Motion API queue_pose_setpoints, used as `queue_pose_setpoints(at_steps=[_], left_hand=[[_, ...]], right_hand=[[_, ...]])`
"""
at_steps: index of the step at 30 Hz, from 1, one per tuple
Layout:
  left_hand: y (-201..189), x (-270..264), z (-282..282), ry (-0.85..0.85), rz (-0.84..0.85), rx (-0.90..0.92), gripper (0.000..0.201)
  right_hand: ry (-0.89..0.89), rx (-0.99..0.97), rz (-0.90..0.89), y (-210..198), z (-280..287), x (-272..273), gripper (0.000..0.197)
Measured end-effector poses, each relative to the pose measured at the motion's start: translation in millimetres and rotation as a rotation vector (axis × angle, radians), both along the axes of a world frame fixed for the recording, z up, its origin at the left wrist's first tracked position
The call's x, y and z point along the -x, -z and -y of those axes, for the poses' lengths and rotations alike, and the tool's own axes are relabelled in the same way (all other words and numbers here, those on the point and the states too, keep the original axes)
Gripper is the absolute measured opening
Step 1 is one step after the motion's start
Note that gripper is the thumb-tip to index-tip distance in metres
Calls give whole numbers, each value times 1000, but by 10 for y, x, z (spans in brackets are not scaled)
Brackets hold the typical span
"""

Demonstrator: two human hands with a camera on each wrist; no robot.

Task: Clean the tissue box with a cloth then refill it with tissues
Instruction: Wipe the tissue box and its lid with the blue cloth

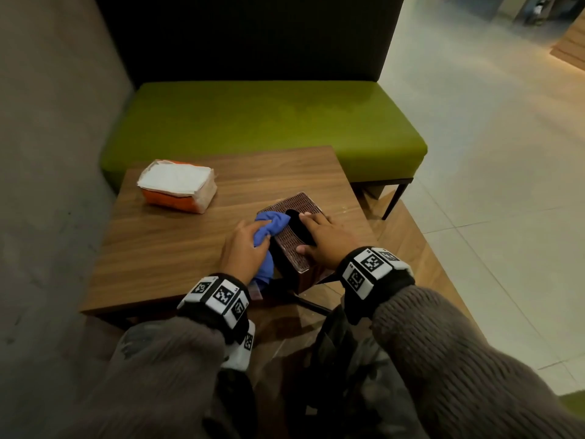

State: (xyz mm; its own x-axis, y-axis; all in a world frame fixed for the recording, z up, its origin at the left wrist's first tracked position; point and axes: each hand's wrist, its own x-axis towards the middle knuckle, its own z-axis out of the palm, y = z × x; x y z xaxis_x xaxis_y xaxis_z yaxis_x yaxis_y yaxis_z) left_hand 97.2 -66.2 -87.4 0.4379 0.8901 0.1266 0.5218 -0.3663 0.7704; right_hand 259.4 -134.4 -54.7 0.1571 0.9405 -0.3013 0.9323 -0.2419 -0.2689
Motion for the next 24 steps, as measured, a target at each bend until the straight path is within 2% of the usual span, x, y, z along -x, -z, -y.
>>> queue_pose_setpoints(at_steps=[2, 6, 8, 12, 15, 18, 22, 24], left_hand=[[6, -11, 144, 7, 5, -8, 27], [55, 91, 761, 122, 107, 37, 23], [42, 59, 699, 92, 106, 37, 21], [11, -50, 108, -42, 8, -2, 16], [66, -61, -125, -69, -23, -19, 15], [81, -40, 153, -49, 9, -49, 17], [94, 79, 726, 94, 70, -39, 22], [80, 83, 661, 94, 87, -36, 21]], right_hand=[[5, 2, 8, -8, -1, 19, 73], [16, -3, 4, -18, 0, 33, 69], [10, -5, 9, -21, -8, 19, 69], [-4, -5, 21, -43, -9, 26, 72], [15, -13, 29, -11, -15, 40, 69], [32, -45, 33, 48, -17, 36, 68], [51, -101, -12, 72, 3, 45, 66], [37, -92, -3, 60, -2, 35, 67]])
